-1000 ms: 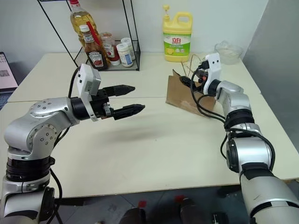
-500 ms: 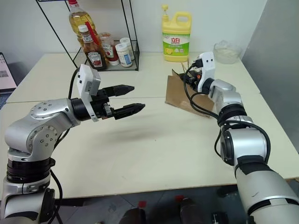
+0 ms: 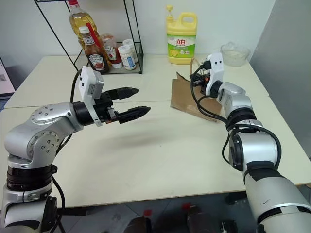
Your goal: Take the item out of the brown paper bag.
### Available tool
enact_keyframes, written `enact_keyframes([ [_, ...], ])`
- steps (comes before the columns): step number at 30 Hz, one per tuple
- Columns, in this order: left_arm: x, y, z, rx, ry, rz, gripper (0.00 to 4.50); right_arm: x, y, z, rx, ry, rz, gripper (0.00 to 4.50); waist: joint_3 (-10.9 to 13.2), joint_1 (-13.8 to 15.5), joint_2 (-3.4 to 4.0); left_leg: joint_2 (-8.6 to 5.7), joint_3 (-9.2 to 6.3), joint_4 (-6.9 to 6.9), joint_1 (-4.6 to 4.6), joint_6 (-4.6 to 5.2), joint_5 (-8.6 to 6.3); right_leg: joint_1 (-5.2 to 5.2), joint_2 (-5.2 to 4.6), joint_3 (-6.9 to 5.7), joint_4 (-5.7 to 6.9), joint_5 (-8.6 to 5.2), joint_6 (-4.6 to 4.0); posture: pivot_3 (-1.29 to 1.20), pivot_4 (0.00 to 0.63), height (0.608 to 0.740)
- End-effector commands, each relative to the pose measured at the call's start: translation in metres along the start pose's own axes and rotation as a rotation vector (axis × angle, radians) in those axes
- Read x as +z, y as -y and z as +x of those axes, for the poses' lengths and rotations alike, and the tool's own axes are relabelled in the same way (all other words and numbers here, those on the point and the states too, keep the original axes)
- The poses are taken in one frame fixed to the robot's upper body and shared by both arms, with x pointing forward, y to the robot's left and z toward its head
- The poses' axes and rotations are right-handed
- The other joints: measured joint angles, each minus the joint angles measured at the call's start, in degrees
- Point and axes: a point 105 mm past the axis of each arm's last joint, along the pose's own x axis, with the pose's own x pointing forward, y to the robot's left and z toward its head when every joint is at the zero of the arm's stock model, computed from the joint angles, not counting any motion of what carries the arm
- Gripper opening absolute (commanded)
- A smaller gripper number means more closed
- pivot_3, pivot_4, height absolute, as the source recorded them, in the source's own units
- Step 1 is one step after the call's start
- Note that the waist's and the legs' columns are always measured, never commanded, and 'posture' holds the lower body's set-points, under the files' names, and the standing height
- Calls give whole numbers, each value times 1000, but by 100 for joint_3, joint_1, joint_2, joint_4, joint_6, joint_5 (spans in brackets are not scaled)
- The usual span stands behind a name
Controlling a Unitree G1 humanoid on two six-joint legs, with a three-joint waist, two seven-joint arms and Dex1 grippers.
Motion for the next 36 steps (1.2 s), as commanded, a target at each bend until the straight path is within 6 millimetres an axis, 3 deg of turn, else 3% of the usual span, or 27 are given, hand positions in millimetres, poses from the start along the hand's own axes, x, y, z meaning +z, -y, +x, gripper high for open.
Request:
enact_keyframes([
  [1,4,7,-8,10,26,16,4500,43,-15,6,78,95,-79,15,1,-6,2,0,0,0,0,0,0,0,0,0,0,0,0,0,150,740],
  [5,-5,16,-21,53,26,-33,4500,62,-37,12,179,131,-85,15,3,-51,5,0,-2,-1,0,0,0,-1,-2,-2,2,0,0,0,150,740],
  [10,-8,22,-33,120,37,-66,4500,71,-60,19,269,150,-66,15,5,-83,7,-2,-16,0,-3,1,-1,-2,-4,-13,13,0,0,0,150,740],
  [18,-15,32,-48,230,36,-93,4500,58,-121,35,481,117,-59,15,5,-124,8,-13,-64,10,-3,16,-9,-2,-10,-54,65,-8,-15,0,150,740],
  [23,-13,32,-61,304,38,-89,4500,46,-146,37,580,90,-48,15,7,-117,11,-11,-121,26,-29,12,-7,-1,-10,-113,81,-20,-37,0,150,740],
  [36,-20,41,-74,375,10,-74,4500,21,-165,40,691,41,-103,15,10,-119,14,-12,-139,40,-46,10,-6,-1,-11,-132,79,-24,-43,0,150,740],
])
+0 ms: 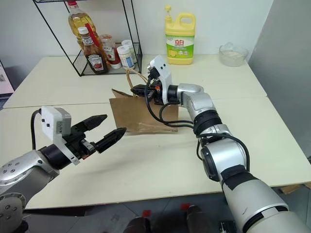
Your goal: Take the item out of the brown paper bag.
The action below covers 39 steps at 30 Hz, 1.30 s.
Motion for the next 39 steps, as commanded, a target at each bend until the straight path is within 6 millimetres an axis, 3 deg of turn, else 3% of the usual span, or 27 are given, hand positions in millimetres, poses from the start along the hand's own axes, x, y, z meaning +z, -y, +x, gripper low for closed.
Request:
enact_keyframes([
  [1,12,4,-3,5,45,46,4500,22,-8,6,56,46,-112,15,0,-4,0,0,0,0,0,0,0,0,0,0,1,0,-1,0,150,740],
  [8,12,5,-2,7,43,46,4500,-5,-6,9,38,-24,-186,15,0,-3,0,0,-1,1,1,0,0,1,0,-1,1,-2,-3,0,150,740],
  [9,11,5,-2,8,41,45,4500,-6,-5,8,35,-26,-186,206,0,-3,0,0,-1,2,1,-1,0,2,0,-2,1,-2,-3,0,150,740],
  [11,10,4,-3,9,37,44,4500,-5,-4,6,38,-27,-179,610,0,-4,0,0,-2,4,1,-3,1,2,0,-2,2,-2,-3,0,150,740],
  [21,8,-6,5,-22,25,55,4500,12,5,-32,59,-8,-196,3989,2,20,4,0,-7,8,-1,-2,1,4,0,-8,3,-2,-4,0,150,740],
  [23,8,-9,8,-34,24,61,4500,18,7,-43,43,-3,-206,4458,2,32,4,0,-8,11,-2,-2,1,4,0,-10,2,-2,-4,0,150,740],
  [31,10,-22,18,-92,7,97,4500,22,-1,-79,-19,-24,-246,4458,7,110,12,0,-8,16,-5,-1,0,3,1,-10,2,-5,-7,0,150,740],
  [39,35,-75,27,-47,-3,209,4500,14,-8,-135,-290,-27,-222,4458,8,206,14,0,-16,22,-14,1,0,3,2,-18,0,-10,-14,0,150,740],
])
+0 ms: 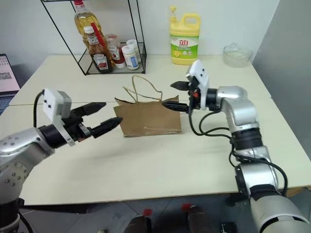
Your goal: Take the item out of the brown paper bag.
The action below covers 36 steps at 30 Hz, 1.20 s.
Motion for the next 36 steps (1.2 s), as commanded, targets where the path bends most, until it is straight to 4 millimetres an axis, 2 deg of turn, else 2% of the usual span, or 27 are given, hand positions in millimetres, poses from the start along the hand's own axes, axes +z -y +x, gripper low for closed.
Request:
enact_keyframes([
  [1,16,-29,7,32,23,110,4500,6,-3,-20,-161,36,-19,4458,0,41,0,0,-1,2,-1,0,0,-1,0,-2,-1,-1,-1,0,150,740],
  [3,22,-45,16,56,32,149,4500,-6,-11,-27,-224,21,-9,4458,0,86,-1,0,-8,4,-3,0,0,-1,2,-8,-2,-4,-4,0,150,740],
  [6,37,-65,49,55,71,225,4500,-37,-36,-36,-303,-3,66,4458,-1,154,-2,-2,-17,8,-10,-1,1,0,3,-18,0,-5,-5,0,150,740],
  [9,47,-77,84,57,81,290,4500,-41,-52,-42,-378,24,124,3887,2,228,3,-17,-30,19,-20,-4,3,-1,-2,-20,1,-5,-6,0,150,740],
  [12,51,-83,111,72,59,336,4500,-36,-57,-48,-445,41,136,2816,4,215,6,-29,-29,24,-21,-9,5,-3,-9,-13,-1,-5,-6,0,150,740],
  [14,49,-81,126,58,17,375,4500,-32,-59,-53,-479,47,136,2073,4,192,6,-29,-35,21,-20,0,1,-3,-8,-13,1,-5,-6,0,150,740],
  [20,21,-58,150,-86,-153,498,4500,-20,-78,-55,-501,53,145,42,4,145,6,-37,-57,14,-24,4,-1,-3,-6,-15,3,-5,-7,0,150,740],
  [26,-8,-36,148,-310,-283,538,4500,-31,-88,-54,-513,8,173,42,4,107,5,-40,-64,16,-30,6,0,-3,-6,-15,2,-7,-5,0,150,740],
  [36,-13,6,121,-756,-341,502,4500,-53,-72,-67,-578,-24,210,42,4,95,5,-43,-70,16,-30,6,0,1,-6,-14,4,-8,-5,0,150,740],
])
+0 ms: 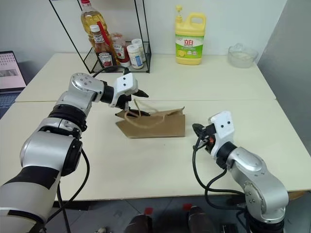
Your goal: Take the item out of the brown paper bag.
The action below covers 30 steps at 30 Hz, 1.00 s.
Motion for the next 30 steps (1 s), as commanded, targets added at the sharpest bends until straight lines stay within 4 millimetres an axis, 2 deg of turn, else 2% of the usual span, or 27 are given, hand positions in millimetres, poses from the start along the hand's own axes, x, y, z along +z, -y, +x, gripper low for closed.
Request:
enact_keyframes([
  [1,9,15,-4,-102,32,58,4500,2,9,-2,-19,32,-13,42,0,-2,0,0,0,0,0,0,0,0,0,0,0,0,0,0,150,740],
  [6,13,39,0,-149,44,98,4500,-8,17,0,-41,20,-9,42,0,-12,0,1,-4,1,1,0,0,2,0,0,3,-1,-1,0,150,740],
  [11,18,71,-1,-200,38,140,4500,-15,19,-1,-49,12,-8,42,0,-7,0,2,-6,3,2,0,1,3,0,0,5,-1,-1,0,150,740],
  [14,25,73,-6,-171,43,194,4500,-16,21,-1,-52,8,-11,42,0,6,0,1,-7,7,2,0,1,6,0,0,5,-1,0,0,150,740],
  [18,40,66,-21,-121,62,306,4500,-21,19,-5,-26,-16,-38,42,0,18,0,1,-7,9,2,0,1,9,0,0,2,-1,0,0,150,740],
  [21,46,80,-31,-167,77,443,4500,-24,12,-11,45,-43,-72,42,0,14,0,0,-7,8,3,1,0,8,0,0,1,-1,0,0,150,740],
  [25,43,108,-35,-272,98,533,4500,-30,5,-21,155,-101,-144,42,0,-4,1,2,-7,4,8,1,0,8,0,1,1,-2,-3,0,150,740],
  [30,25,133,-26,-353,111,567,4500,-36,3,-27,240,-147,-200,42,0,13,0,1,-8,12,7,2,1,13,0,2,1,-8,5,0,150,740],
])
